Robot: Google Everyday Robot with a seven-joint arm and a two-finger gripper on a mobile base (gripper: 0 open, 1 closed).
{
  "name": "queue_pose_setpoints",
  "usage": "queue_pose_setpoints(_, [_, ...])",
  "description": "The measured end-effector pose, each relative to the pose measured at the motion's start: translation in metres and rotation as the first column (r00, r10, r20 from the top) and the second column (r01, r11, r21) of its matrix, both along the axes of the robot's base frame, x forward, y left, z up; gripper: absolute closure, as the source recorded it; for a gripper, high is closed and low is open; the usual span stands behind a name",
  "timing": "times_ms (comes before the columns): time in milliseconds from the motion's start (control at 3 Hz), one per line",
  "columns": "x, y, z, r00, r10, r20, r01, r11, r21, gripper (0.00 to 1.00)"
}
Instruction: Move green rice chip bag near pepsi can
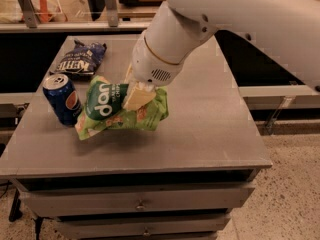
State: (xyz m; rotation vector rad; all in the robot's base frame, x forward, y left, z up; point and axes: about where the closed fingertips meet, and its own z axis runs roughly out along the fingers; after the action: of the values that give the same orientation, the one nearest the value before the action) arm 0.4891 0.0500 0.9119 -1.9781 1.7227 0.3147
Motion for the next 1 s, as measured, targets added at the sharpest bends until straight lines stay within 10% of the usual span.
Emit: queue_pose_setpoints(1000, [0.0029, 0.0015, 0.0009, 1.0, -0.004, -0.001, 0.004, 1.0, 0.014, 0.0])
